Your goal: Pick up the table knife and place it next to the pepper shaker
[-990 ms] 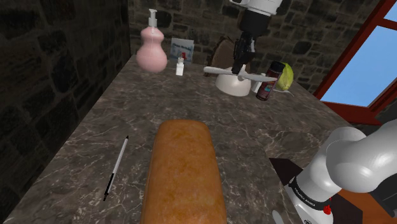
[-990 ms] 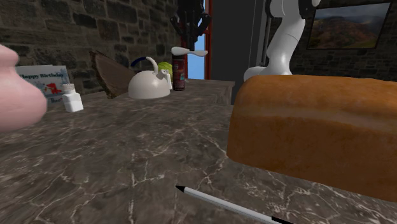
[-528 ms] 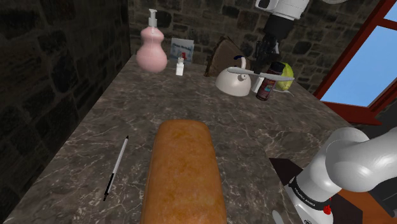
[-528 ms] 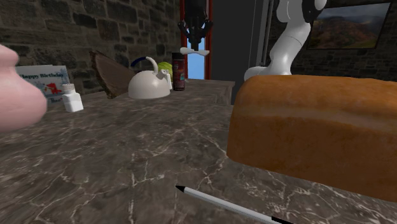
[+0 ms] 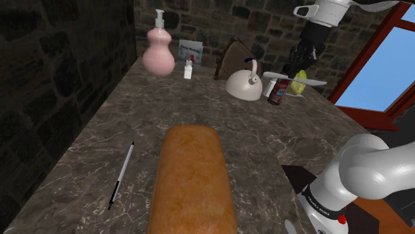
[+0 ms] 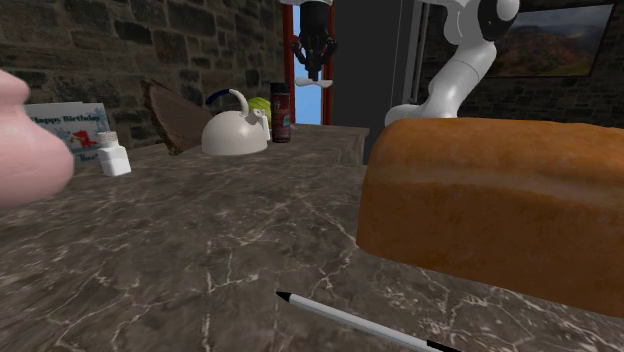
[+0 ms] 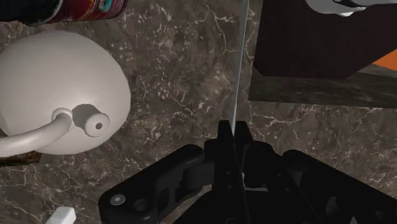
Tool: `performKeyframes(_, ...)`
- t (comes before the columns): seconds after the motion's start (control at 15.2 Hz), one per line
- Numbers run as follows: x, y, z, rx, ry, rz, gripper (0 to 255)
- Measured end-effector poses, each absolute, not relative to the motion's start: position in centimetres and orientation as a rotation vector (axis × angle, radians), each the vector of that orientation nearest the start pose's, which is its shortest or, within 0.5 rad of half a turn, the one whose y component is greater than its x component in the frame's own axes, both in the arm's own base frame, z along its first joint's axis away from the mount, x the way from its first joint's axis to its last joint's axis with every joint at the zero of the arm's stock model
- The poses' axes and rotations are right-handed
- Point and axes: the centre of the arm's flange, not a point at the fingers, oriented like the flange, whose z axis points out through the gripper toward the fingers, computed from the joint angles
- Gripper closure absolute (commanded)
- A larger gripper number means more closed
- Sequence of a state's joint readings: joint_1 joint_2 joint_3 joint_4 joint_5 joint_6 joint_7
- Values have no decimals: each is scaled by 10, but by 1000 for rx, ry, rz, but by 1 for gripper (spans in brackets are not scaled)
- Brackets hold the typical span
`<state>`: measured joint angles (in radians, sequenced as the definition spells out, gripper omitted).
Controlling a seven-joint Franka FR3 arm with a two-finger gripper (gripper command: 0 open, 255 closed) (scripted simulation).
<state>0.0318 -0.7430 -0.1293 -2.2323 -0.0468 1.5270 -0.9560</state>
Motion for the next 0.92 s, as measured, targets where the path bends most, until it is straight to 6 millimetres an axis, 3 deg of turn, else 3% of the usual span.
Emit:
performKeyframes(0.59, 264, -160, 626, -2818, -1341, -77, 255)
performKeyframes(0.92, 259, -174, 611, -2817, -1342, -75, 255)
